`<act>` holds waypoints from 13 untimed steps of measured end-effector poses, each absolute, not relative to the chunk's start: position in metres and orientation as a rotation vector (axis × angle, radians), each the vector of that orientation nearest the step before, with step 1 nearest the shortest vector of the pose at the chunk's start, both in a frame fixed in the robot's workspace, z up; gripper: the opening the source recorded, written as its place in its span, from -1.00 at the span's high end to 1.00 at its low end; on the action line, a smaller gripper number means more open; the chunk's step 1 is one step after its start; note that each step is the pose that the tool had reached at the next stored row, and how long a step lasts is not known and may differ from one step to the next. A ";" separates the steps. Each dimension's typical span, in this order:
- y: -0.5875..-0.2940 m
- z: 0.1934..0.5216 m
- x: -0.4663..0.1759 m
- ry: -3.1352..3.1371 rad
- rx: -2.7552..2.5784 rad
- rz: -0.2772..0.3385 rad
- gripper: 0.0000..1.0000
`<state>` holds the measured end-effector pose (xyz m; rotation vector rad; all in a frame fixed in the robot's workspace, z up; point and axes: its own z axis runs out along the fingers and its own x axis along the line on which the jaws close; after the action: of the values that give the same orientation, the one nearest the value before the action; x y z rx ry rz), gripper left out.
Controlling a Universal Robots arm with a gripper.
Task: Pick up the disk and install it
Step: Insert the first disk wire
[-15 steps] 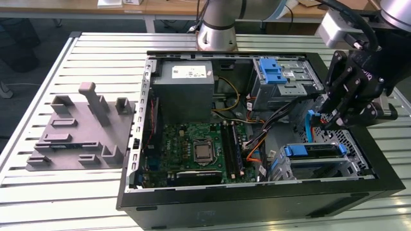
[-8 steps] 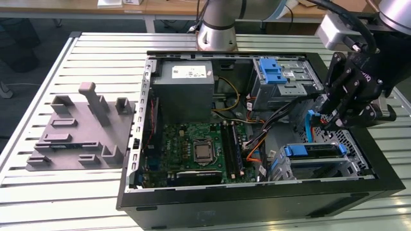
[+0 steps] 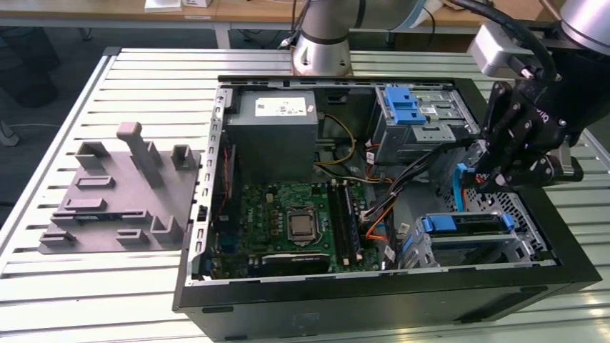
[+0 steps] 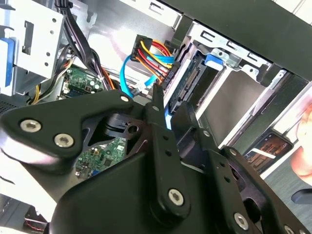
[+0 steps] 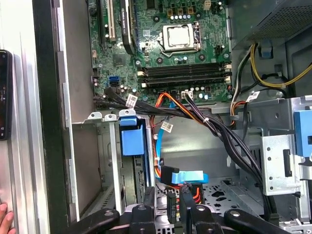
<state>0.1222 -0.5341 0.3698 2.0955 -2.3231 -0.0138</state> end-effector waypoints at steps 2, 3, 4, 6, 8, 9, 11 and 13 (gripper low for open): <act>-0.533 0.369 0.122 -2.323 2.095 -0.014 0.34; -0.533 0.369 0.122 -2.323 2.096 -0.014 0.34; -0.533 0.369 0.123 -2.323 2.096 -0.014 0.48; -0.532 0.368 0.123 -2.323 2.096 -0.014 0.48; -0.531 0.367 0.123 -2.323 2.096 -0.014 0.48; -0.531 0.367 0.124 -2.323 2.096 -0.014 0.48; -0.531 0.366 0.124 -2.323 2.095 -0.014 0.48; -0.531 0.365 0.124 -2.323 2.095 -0.014 0.48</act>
<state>0.1241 -0.5308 0.3648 2.0953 -2.3231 -0.0137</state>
